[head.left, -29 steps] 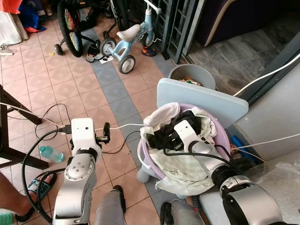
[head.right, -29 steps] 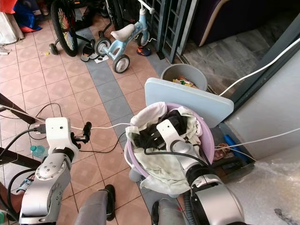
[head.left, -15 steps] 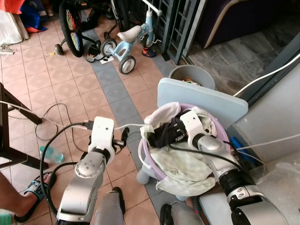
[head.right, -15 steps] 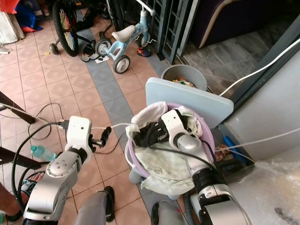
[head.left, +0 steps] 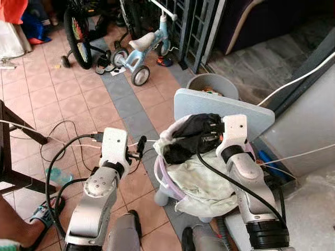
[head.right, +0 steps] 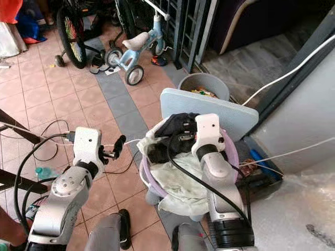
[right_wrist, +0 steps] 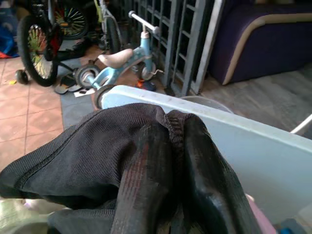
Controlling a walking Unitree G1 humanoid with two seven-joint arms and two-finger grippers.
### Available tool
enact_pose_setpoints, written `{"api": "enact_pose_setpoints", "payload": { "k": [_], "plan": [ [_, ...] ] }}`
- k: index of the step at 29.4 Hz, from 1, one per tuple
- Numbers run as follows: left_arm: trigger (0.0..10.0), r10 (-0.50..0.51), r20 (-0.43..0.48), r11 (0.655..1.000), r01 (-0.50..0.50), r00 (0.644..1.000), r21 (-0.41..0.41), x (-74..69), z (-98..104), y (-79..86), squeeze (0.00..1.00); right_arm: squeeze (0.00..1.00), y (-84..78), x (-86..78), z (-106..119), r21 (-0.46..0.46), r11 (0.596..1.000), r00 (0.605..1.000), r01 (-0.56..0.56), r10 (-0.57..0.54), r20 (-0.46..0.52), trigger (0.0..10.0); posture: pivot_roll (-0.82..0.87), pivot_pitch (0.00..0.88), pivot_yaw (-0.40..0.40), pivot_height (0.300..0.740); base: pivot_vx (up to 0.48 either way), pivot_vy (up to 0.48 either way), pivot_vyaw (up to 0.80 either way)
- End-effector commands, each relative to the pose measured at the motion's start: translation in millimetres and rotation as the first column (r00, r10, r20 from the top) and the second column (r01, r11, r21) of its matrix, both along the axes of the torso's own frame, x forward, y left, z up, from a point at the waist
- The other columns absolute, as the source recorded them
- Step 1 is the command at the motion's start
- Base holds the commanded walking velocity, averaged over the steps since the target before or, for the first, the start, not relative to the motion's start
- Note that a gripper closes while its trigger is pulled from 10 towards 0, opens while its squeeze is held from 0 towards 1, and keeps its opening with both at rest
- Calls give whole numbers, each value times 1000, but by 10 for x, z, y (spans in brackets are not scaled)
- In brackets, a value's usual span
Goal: Clothes washing
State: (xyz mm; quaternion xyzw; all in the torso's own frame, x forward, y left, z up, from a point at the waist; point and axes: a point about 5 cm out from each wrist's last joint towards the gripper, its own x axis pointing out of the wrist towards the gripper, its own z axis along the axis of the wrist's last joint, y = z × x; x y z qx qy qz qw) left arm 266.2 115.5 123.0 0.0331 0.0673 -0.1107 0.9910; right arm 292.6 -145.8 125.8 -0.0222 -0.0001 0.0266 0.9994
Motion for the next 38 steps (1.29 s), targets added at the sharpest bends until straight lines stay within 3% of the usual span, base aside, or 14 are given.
{"api": "enact_pose_setpoints", "payload": {
  "k": [1,3,7,13,18,30,38],
  "plan": [
    [10000,4,4,1000,-4,1000,3,14,-13,-22,0,0,-32,-13,183,-20,999,995,33,-31,93,10000,27,94,-21,740,0,0,-763],
    [10000,19,22,1000,-19,1000,4,63,-3,-11,0,0,24,10,461,-112,994,974,6,20,225,10000,20,105,-26,740,0,0,-788],
    [10000,53,24,998,-53,998,-18,81,-16,28,0,0,31,59,607,-124,992,964,8,25,263,10000,11,101,-34,740,0,0,-786],
    [10000,72,13,996,-71,997,-52,72,-47,9,0,0,-3,95,521,-119,993,975,8,19,222,10000,19,99,-40,740,0,0,-777],
    [10000,59,13,997,-58,998,-59,64,-58,-22,0,0,91,78,516,-108,994,975,-22,45,216,10000,15,96,-41,740,0,0,0],
    [10000,57,18,997,-56,998,-58,100,-55,-33,0,0,50,128,541,-128,992,975,5,23,220,10000,7,95,-43,740,-312,0,0],
    [10000,62,15,997,-61,998,-51,88,-84,-33,0,0,60,174,575,-130,992,972,1,29,232,10000,10,92,-48,740,-319,0,-745]
  ]
}}
